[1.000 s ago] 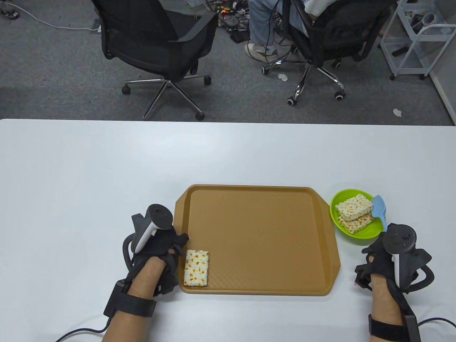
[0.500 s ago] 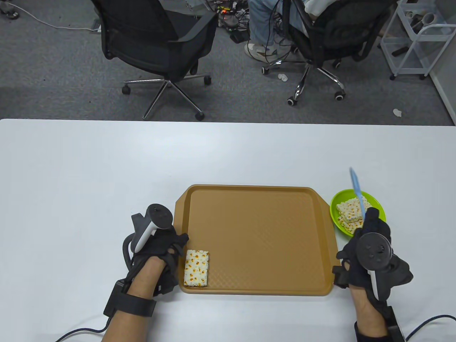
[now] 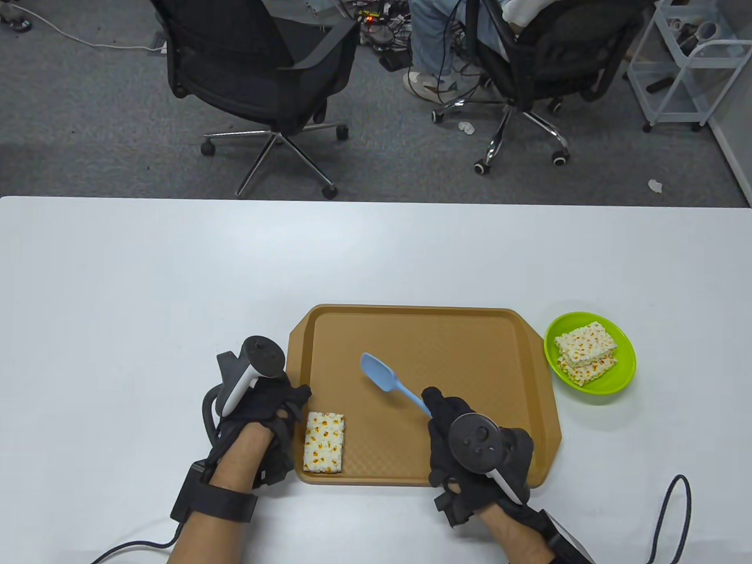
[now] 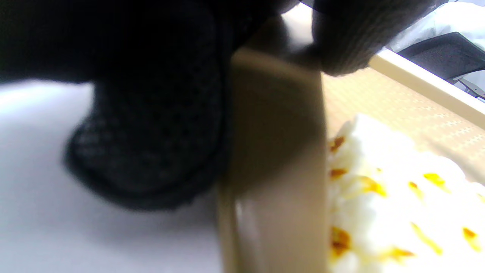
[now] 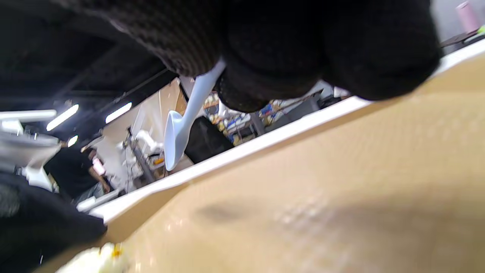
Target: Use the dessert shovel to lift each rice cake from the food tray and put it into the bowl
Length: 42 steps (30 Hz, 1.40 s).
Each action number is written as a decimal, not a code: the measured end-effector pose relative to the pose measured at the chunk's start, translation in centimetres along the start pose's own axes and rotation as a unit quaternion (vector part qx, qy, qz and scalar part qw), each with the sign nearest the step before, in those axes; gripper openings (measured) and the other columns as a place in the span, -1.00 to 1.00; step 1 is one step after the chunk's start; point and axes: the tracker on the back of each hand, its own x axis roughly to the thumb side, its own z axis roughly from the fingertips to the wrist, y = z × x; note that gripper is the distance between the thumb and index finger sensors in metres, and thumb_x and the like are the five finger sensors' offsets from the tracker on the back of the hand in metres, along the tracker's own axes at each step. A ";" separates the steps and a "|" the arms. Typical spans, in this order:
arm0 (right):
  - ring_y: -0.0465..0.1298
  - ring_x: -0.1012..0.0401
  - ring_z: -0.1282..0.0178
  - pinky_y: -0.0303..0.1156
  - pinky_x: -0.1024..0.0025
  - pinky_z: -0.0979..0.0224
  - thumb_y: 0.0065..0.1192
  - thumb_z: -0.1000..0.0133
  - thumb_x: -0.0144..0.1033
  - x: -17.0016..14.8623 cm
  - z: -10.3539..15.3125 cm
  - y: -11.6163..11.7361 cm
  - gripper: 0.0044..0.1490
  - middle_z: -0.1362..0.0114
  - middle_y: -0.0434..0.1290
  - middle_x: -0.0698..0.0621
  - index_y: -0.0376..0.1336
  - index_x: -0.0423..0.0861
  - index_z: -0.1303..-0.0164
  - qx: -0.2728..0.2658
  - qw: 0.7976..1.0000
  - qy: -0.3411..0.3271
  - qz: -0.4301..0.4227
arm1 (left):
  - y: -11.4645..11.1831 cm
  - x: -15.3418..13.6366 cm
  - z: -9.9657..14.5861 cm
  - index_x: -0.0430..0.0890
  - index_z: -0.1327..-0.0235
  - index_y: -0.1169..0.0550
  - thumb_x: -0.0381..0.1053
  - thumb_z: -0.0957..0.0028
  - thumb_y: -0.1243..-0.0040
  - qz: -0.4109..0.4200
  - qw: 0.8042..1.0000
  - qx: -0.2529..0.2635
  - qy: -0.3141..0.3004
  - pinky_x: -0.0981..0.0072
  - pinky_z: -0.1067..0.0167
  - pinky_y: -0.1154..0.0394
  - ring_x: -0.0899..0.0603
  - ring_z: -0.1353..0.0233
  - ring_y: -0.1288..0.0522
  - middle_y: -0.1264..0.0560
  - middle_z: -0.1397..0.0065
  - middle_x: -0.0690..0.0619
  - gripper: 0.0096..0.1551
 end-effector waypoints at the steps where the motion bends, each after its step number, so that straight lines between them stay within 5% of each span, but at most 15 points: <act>1: 0.63 0.26 0.30 0.67 0.24 0.17 0.20 0.12 -0.26 0.1 -0.1 0.5 -0.32 -0.18 0.54 -0.05 0.31 0.01 -0.29 0.017 1.000 -0.004 -0.004 | 0.0 0.0 0.0 -0.28 -0.38 -0.27 0.23 -0.04 -0.24 0.000 1.000 0.000 0.000 0.15 0.66 -0.71 -0.14 0.48 -0.81 -0.74 0.19 -0.15 -0.14; 6: 0.62 0.25 0.33 0.66 0.23 0.21 0.19 0.12 -0.26 0.4 -0.4 2.3 -0.33 -0.16 0.55 -0.06 0.33 0.00 -0.27 0.087 0.996 -0.028 0.011 | 0.0 0.0 0.0 -0.28 -0.38 -0.27 0.23 -0.04 -0.25 0.002 1.000 -0.002 -0.001 0.14 0.66 -0.71 -0.14 0.48 -0.81 -0.74 0.19 -0.15 -0.14; 14: 0.62 0.21 0.34 0.65 0.17 0.22 0.19 0.14 -0.31 -0.8 -1.1 1.4 -0.34 -0.15 0.56 -0.07 0.36 -0.01 -0.25 0.158 0.987 -0.040 -0.013 | 0.0 0.0 0.0 -0.28 -0.38 -0.27 0.23 -0.04 -0.25 0.001 1.000 -0.002 0.000 0.14 0.66 -0.71 -0.15 0.48 -0.81 -0.74 0.19 -0.15 -0.14; 23: 0.62 0.23 0.39 0.66 0.22 0.28 0.20 0.13 -0.30 -3.9 -1.8 1.9 -0.33 -0.14 0.56 -0.09 0.35 -0.05 -0.26 0.299 0.946 0.014 -0.126 | 0.0 0.0 0.0 -0.28 -0.38 -0.27 0.23 -0.04 -0.24 0.002 1.000 -0.003 -0.001 0.14 0.66 -0.71 -0.14 0.48 -0.81 -0.74 0.19 -0.15 -0.14; 42: 0.61 0.27 0.55 0.65 0.30 0.45 0.24 0.12 -0.23 0.8 0.0 4.9 -0.33 -0.07 0.58 -0.11 0.35 -0.08 -0.25 0.279 0.950 -0.011 -0.139 | 0.0 0.0 0.0 -0.28 -0.38 -0.28 0.22 -0.04 -0.23 0.000 1.000 -0.001 0.000 0.14 0.66 -0.71 -0.15 0.48 -0.81 -0.74 0.19 -0.15 -0.15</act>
